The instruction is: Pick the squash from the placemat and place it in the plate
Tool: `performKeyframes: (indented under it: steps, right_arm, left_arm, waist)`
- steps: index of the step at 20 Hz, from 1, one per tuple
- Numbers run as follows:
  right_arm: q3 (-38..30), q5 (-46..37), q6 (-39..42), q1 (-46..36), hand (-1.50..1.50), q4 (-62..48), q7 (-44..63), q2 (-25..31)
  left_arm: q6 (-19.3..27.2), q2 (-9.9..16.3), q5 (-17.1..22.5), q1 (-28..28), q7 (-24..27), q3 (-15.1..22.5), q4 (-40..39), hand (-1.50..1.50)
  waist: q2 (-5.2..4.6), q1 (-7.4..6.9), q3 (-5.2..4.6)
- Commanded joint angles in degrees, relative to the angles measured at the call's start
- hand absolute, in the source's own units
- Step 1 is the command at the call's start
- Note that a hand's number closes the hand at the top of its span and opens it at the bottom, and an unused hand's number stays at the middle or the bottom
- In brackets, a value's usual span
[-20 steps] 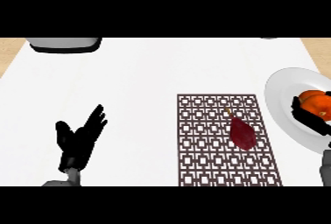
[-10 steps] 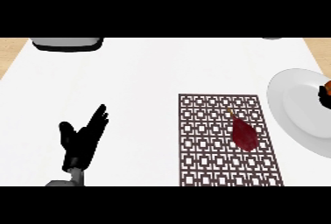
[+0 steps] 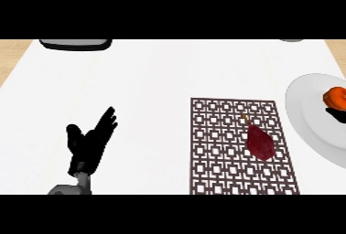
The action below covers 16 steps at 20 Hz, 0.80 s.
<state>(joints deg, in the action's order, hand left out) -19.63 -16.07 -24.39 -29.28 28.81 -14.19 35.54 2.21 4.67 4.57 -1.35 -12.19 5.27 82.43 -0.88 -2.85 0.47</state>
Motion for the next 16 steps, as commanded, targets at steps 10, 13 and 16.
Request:
performKeyframes:
  steps: [10,13,16]
  right_arm:
    - [-15.90,15.42,8.61,-5.01,-1.50,-9.93,-21.80,1.02]
    - [-18.22,17.94,18.53,-0.81,-1.50,-12.85,-22.62,6.87]
    - [-18.19,19.17,24.49,1.18,-1.50,-13.48,-24.89,6.17]
  left_arm:
    - [1.04,-0.19,-0.79,2.39,-2.75,0.69,2.34,0.00]
    - [-0.57,1.14,1.33,2.00,-1.55,-1.92,1.35,0.00]
    - [0.92,-0.34,-0.67,1.70,-0.53,-0.86,-1.06,0.00]
  waist:
    - [0.16,0.93,-0.17]
    - [0.21,1.56,-0.20]
    - [0.47,2.19,-0.31]
